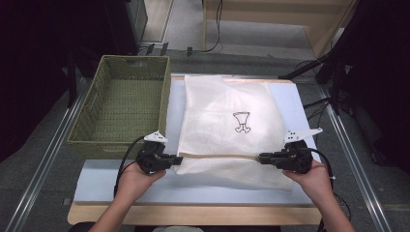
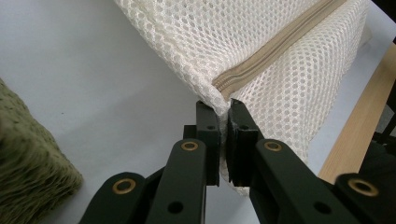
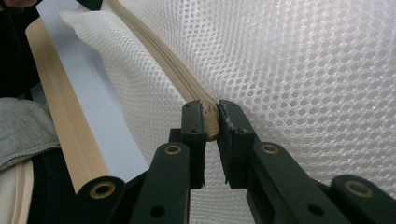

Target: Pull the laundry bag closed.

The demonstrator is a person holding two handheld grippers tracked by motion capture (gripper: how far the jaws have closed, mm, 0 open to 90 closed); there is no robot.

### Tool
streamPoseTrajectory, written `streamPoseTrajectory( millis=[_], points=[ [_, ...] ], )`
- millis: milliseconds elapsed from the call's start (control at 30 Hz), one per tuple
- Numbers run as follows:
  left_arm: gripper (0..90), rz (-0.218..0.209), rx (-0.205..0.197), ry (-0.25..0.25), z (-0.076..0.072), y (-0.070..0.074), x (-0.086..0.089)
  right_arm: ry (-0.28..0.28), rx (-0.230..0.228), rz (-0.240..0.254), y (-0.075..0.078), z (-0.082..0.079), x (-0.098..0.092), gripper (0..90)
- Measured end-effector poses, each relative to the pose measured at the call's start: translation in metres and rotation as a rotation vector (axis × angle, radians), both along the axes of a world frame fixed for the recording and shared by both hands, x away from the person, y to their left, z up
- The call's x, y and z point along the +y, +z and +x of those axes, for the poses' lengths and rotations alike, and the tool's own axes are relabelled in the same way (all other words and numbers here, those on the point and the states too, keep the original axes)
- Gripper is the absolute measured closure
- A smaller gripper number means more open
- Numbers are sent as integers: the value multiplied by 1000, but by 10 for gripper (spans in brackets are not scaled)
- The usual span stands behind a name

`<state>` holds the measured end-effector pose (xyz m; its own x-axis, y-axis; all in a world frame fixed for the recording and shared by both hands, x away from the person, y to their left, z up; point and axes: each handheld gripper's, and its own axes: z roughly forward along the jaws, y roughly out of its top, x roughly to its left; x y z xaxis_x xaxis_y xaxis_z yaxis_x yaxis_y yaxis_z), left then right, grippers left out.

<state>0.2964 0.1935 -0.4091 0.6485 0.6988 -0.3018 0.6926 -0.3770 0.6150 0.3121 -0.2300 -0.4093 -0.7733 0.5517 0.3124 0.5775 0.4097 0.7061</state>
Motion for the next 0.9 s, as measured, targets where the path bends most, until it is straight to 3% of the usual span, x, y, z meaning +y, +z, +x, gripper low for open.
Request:
streamPoseTrajectory(
  millis=[500, 900],
  points=[
    [864, 5, 17, -5, 3, -5, 1, -11, 27, -3, -3, -1, -4, 828],
    [864, 9, -16, -2, 1, 1, 2, -31, -6, 6, 1, -5, -16, 828]
  ],
)
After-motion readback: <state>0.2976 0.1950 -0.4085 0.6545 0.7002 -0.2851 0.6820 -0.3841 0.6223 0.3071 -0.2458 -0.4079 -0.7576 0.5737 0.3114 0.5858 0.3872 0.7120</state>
